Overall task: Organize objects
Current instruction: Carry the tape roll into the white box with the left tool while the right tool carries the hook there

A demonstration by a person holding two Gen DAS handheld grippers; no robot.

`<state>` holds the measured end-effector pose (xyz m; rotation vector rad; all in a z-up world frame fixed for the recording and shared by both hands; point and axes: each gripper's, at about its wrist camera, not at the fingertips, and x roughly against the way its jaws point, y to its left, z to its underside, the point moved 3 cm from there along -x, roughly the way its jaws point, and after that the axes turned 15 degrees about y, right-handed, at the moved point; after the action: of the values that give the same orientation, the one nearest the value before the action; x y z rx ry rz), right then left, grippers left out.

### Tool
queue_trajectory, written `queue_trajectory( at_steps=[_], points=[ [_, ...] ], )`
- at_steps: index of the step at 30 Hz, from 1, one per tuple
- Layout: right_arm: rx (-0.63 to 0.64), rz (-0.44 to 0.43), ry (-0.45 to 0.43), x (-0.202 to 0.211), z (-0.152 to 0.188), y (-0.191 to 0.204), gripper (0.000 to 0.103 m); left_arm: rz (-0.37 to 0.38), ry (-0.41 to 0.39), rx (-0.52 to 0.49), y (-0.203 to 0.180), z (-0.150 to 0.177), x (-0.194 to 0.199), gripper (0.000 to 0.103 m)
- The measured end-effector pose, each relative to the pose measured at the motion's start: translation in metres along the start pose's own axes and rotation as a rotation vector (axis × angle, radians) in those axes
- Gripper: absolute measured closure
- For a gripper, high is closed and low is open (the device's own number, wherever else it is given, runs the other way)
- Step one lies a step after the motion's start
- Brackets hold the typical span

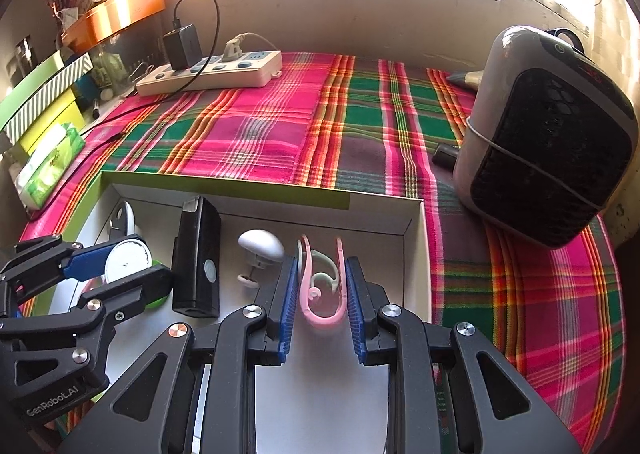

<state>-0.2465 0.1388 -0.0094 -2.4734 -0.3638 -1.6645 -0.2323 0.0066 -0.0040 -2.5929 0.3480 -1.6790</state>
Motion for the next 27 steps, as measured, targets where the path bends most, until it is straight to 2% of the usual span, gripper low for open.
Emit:
queue_trajectory(
  at_steps=[27],
  points=[
    [0.008, 0.006, -0.010, -0.0013, -0.0007, 0.0032, 0.078, 0.013, 0.011, -0.013, 0.0023, 0.0014, -0.0022, 0.072]
  ],
)
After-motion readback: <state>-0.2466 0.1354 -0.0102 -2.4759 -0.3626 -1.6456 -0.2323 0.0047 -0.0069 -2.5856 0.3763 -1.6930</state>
